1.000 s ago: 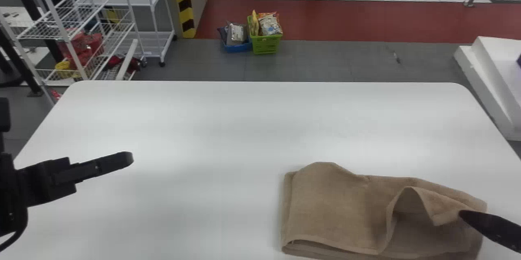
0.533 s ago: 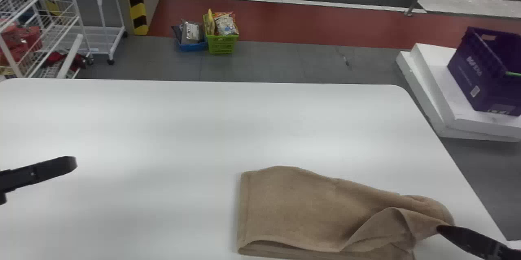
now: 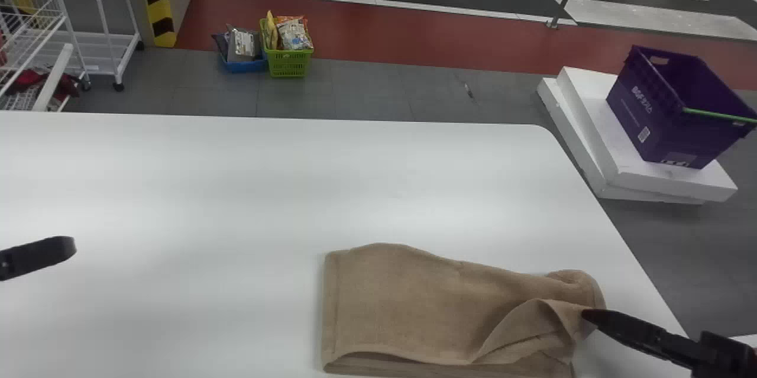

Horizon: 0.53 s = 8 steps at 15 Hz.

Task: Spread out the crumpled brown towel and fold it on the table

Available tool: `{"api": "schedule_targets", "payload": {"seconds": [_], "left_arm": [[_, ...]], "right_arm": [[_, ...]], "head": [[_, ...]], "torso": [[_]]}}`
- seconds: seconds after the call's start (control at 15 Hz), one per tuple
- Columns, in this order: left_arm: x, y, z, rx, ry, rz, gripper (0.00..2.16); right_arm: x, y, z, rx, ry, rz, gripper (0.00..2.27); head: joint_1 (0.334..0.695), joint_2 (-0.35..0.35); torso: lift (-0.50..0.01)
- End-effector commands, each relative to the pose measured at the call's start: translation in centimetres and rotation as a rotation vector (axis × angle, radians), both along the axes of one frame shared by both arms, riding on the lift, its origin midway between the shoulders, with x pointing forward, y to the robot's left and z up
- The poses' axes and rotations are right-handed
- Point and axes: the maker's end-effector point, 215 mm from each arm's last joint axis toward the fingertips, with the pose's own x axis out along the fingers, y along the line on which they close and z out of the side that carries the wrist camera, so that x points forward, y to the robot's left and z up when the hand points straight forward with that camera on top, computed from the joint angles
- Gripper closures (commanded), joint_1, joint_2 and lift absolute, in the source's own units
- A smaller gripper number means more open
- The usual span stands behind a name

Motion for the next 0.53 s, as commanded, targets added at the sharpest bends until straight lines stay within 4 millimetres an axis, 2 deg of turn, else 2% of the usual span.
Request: {"api": "schedule_targets", "payload": {"seconds": [0.0, 0.13, 0.27, 0.33, 0.47], "left_arm": [[-0.2, 0.4, -0.1, -0.002, 0.004, 0.009, 0.09], [0.0, 0.3, 0.2, -0.003, -0.003, 0.005, 0.09], [0.2, 0.0, 0.4, 0.0, -0.008, 0.0, 0.09], [0.2, -0.2, 0.4, 0.001, -0.007, -0.003, 0.09], [0.3, -0.9, 0.3, 0.005, -0.004, -0.017, 0.09]], "right_arm": [[-1.0, -0.6, 0.5, -0.019, 0.028, -0.014, 0.05], [-1.3, -2.7, 1.9, -0.045, -0.012, -0.058, 0.05], [-0.8, -4.6, 5.1, 0.021, -0.111, -0.118, 0.09], [-0.9, -4.0, 6.1, 0.085, -0.124, -0.117, 0.17], [-0.3, -2.2, 5.9, 0.118, -0.142, -0.091, 0.19]], "head": [[0.695, -0.215], [0.695, -0.219], [0.695, -0.237], [0.695, -0.251], [0.695, -0.276]], "torso": [[-0.127], [-0.127], [-0.127], [-0.127], [-0.127]]}}
